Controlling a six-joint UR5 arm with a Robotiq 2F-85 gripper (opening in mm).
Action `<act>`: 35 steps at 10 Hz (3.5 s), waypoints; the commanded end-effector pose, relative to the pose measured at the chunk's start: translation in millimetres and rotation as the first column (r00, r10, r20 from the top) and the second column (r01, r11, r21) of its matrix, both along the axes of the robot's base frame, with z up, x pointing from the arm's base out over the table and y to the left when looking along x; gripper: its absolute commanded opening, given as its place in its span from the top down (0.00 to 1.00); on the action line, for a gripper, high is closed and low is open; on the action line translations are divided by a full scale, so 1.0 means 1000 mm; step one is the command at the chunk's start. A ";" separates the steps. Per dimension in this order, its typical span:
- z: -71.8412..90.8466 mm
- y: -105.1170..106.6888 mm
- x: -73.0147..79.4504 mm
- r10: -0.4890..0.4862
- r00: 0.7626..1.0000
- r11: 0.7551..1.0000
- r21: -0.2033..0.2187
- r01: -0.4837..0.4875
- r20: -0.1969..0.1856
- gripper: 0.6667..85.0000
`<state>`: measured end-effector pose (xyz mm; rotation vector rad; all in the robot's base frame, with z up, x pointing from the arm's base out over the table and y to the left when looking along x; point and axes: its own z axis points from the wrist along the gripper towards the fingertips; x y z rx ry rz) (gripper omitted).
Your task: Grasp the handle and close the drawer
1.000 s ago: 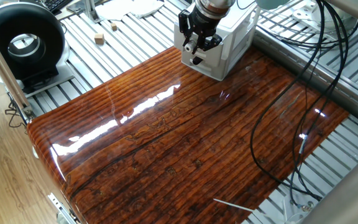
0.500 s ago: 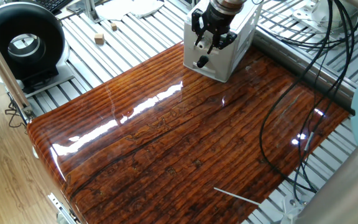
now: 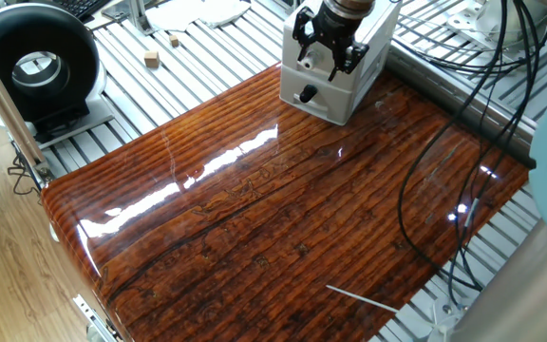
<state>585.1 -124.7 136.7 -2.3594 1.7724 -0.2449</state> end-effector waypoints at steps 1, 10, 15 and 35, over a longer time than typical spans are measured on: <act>0.002 0.012 -0.007 -0.042 0.999 0.997 0.065 0.044 -0.031 0.22; 0.041 0.079 -0.004 -0.343 0.925 0.895 0.242 0.374 -0.161 0.18; 0.085 0.081 0.027 -0.672 0.730 0.696 0.235 0.679 -0.120 0.63; 0.075 0.063 -0.008 -0.870 -0.409 -0.445 0.083 0.892 -0.275 1.00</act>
